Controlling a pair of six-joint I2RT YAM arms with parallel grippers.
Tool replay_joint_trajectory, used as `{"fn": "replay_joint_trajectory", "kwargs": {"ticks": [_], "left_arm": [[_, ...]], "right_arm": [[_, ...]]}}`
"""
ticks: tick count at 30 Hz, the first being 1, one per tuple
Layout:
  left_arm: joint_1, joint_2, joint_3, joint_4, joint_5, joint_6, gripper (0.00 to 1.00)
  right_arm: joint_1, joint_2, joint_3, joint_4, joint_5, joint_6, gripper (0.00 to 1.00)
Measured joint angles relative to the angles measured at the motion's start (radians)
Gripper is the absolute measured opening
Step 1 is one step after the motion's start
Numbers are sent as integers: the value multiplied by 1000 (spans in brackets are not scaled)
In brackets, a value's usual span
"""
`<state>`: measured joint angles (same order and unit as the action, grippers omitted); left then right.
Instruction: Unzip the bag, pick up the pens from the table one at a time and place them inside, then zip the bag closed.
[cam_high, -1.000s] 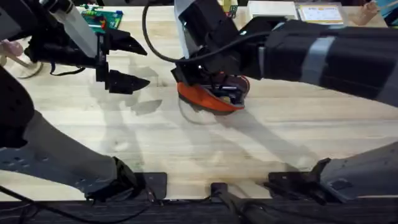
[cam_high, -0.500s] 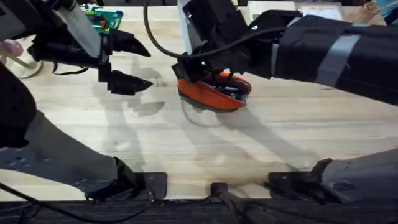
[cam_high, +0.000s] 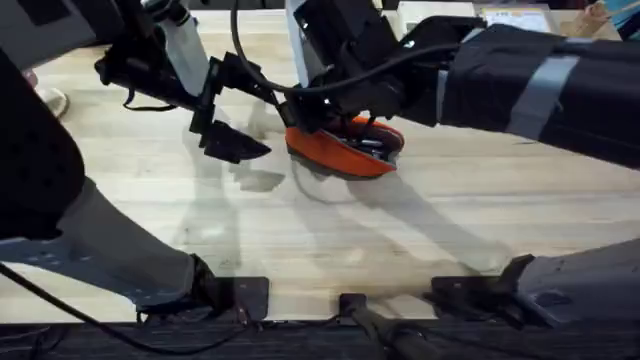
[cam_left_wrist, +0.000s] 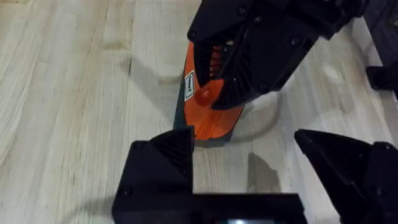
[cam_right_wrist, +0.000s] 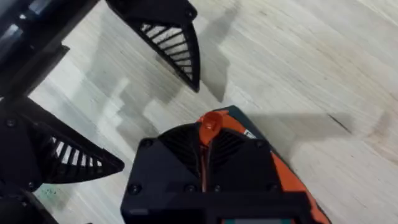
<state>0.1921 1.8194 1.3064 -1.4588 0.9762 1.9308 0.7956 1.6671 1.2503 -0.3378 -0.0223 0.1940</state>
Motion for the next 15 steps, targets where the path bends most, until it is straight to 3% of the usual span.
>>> {"fn": "replay_joint_trajectory", "kwargs": {"ticks": [6,7,15], "left_arm": [[0,0,-35,49,1,0,993],[0,0,-84,99,20,0,993],[0,0,-165,208,81,-21,994]], "right_arm": [[0,0,0,0,0,0,31],[0,0,0,0,0,0,31],[0,0,0,0,0,0,31]]}}
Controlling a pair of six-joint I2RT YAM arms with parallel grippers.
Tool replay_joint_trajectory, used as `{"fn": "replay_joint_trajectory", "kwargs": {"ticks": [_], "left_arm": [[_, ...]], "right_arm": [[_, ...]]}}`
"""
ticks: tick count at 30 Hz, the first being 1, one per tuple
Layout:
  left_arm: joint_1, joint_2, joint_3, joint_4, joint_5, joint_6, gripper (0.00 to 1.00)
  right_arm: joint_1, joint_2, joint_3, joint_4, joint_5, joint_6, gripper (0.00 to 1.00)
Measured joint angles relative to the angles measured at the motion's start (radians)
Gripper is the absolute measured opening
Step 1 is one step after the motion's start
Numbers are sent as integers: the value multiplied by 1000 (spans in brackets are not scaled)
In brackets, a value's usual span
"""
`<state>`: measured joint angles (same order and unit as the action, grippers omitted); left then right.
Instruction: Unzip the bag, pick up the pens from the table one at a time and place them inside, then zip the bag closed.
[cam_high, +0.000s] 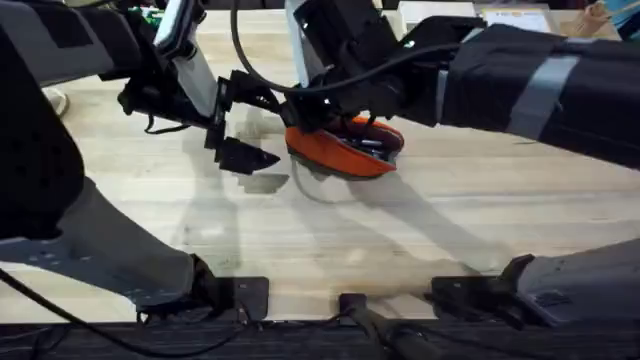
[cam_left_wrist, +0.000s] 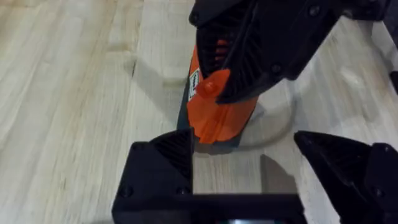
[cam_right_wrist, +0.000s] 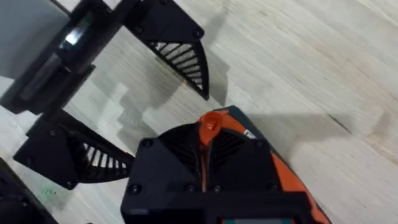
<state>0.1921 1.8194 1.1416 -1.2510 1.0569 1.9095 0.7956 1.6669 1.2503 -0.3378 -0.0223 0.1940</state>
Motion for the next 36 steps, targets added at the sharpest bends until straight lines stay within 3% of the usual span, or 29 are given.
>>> {"fn": "replay_joint_trajectory", "kwargs": {"ticks": [7,12,17,24,26,28,30,31,36], "left_arm": [[-12,0,-10,62,13,-62,994],[-48,20,-10,115,27,-141,994],[-76,50,-10,130,47,-172,994],[-85,50,-10,128,57,-202,861],[-85,50,-10,126,63,-213,793],[-85,50,-10,126,73,-219,634],[-85,50,-10,131,81,-224,347],[-85,51,-10,132,82,-223,58],[-86,50,-10,133,84,-227,45]], "right_arm": [[0,0,0,0,0,0,31],[0,0,0,0,0,0,31],[0,0,0,0,0,0,31],[0,0,0,0,0,0,31],[0,0,0,0,0,0,31],[0,0,0,-1,0,0,31],[0,0,0,-5,-1,0,31],[1,-1,0,-13,-2,0,31],[-11,-5,0,-43,-11,0,31]]}}
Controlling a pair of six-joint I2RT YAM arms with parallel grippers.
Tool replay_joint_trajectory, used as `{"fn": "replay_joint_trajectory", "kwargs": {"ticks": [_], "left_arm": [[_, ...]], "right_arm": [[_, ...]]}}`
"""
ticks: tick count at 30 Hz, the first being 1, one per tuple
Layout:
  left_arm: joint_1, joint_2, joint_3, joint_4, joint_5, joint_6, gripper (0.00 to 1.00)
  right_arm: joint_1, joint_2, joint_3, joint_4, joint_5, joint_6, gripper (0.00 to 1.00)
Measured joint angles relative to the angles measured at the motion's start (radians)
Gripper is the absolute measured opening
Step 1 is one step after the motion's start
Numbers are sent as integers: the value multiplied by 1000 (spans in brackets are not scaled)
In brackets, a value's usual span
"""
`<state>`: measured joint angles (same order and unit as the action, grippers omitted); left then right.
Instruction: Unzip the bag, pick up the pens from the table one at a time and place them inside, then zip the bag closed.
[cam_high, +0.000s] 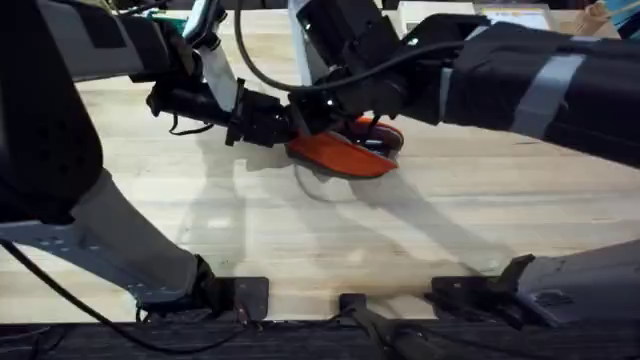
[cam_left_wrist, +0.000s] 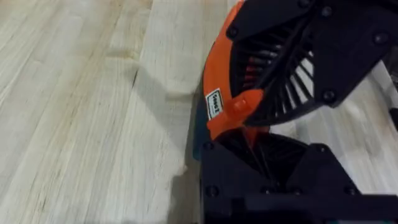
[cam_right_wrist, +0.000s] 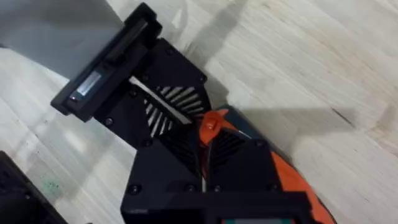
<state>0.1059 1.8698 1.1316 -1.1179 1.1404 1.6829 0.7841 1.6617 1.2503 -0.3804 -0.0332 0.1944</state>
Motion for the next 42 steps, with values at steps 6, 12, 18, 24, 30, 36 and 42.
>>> {"fn": "replay_joint_trajectory", "kwargs": {"ticks": [6,12,18,24,30,36,42], "left_arm": [[-6,0,0,-3,44,0,45],[-25,0,0,-5,68,0,44],[-31,0,-1,-7,66,0,44],[-32,0,-1,-7,75,0,44],[-49,0,-2,-8,99,0,44],[-52,0,-2,-3,123,-1,44],[-35,0,-2,-4,72,0,44]], "right_arm": [[-39,-43,0,-64,-28,-9,31],[-71,-74,5,-151,-49,-23,31],[-109,-76,17,-230,-70,-24,31],[-174,-81,23,-303,-108,-23,31],[-243,-91,28,-365,-158,-22,31],[-392,-109,28,-446,-201,-23,32],[-516,-109,24,-509,-140,-24,32]]}}
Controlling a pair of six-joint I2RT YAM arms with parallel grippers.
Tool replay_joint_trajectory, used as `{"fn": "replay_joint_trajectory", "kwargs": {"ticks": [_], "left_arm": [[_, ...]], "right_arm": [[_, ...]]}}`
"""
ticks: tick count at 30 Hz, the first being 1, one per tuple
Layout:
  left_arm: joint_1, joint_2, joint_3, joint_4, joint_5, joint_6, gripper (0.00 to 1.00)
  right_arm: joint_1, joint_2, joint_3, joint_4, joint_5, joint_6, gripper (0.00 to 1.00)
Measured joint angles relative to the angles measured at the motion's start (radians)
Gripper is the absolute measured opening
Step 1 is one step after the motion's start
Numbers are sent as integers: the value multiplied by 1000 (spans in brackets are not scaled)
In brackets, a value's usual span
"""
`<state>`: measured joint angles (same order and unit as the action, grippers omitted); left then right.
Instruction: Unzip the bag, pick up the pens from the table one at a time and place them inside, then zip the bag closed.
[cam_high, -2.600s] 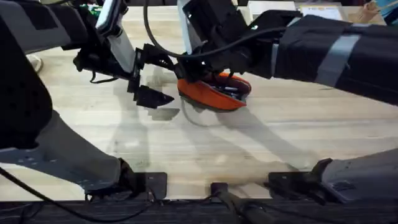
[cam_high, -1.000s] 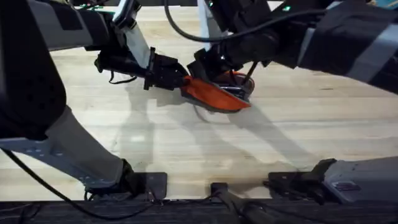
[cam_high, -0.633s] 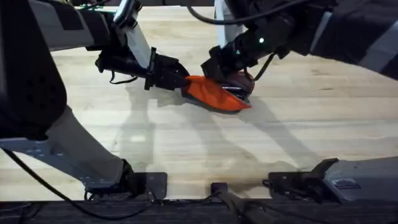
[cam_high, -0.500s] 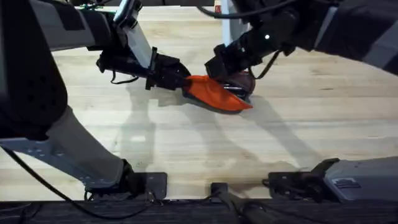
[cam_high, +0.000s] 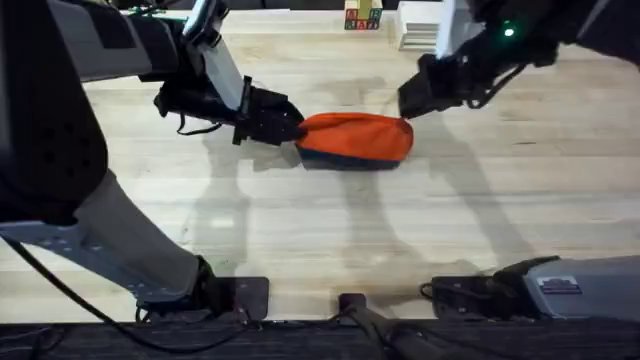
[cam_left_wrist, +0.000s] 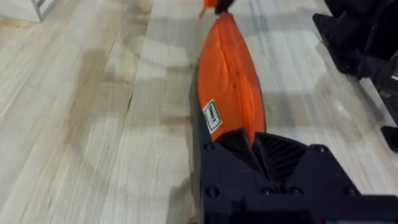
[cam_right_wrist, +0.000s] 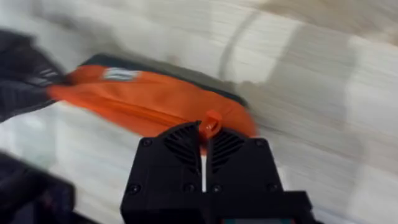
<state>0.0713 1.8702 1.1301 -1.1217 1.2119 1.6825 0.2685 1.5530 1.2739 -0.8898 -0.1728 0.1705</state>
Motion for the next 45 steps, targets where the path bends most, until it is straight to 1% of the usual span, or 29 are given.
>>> {"fn": "replay_joint_trajectory", "kwargs": {"ticks": [7,13,18,26,35,36,37,40,41,42,45], "left_arm": [[-1,0,0,2,1,0,44],[-3,0,0,0,3,0,44],[-3,0,0,0,-9,0,44],[-4,0,0,0,-16,-1,43],[-4,0,0,1,-21,-1,43],[-3,0,0,0,-24,-1,43],[6,0,0,0,-52,-3,43],[23,0,0,0,-67,-4,43],[26,0,0,0,-71,-4,43],[28,0,0,1,-74,-4,43],[28,0,0,1,-79,-4,43]], "right_arm": [[-73,0,-2,-1,-7,1,32],[-102,0,-13,-4,-24,1,33],[-112,0,-73,52,-19,1,33],[-141,-17,-239,197,9,71,33],[-149,-43,-247,195,0,116,37],[-150,-50,-242,188,-1,118,79],[-175,-80,-218,179,35,118,508],[-199,-130,-191,179,49,117,928],[-200,-151,-186,179,51,112,978],[-199,-172,-182,177,50,109,991],[-192,-240,-178,166,49,74,997]]}}
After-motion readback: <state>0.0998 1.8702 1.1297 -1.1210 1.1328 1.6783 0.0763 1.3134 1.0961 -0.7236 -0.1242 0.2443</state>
